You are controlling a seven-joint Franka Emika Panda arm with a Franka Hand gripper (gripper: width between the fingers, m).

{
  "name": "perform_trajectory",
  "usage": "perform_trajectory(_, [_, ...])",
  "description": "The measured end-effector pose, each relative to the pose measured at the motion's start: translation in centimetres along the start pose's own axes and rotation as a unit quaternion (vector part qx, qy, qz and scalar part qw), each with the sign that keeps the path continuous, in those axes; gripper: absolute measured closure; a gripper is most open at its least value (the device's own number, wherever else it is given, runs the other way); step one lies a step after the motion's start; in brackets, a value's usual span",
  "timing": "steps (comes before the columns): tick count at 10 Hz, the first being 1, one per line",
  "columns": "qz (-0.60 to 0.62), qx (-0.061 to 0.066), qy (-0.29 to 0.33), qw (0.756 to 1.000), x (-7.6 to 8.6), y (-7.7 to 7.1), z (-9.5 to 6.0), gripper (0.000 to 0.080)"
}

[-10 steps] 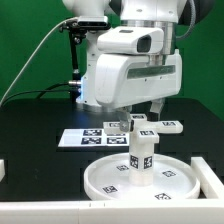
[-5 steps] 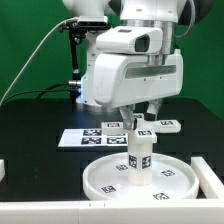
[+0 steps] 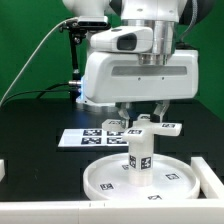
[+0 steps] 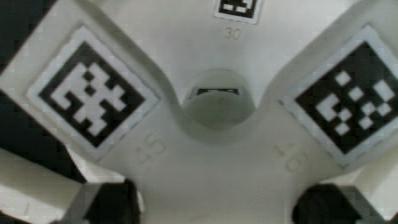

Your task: Assemble round table

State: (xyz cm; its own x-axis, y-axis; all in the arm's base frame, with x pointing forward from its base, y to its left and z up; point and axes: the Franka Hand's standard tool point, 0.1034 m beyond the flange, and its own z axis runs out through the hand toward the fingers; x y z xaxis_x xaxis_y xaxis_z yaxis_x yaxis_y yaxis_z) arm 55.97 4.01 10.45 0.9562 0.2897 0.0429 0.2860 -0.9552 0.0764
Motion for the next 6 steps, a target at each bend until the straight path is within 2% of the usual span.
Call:
perform_trajectory(2, [0.130,0.000,0.001,0.991,0.05,-0.13,0.00,0.0370])
perform_trajectory(3, [0.203,0.001,0.000,0.979,0.06,-0.16,-0.01,0.0370])
perform_trajectory(5, [0.354,0.006,-0.005,0.935,0.21,0.02,0.03,0.0370])
perform_trajectory(6, [0.381,0.007,-0.006,0.925,0.20,0.10,0.05,0.0370])
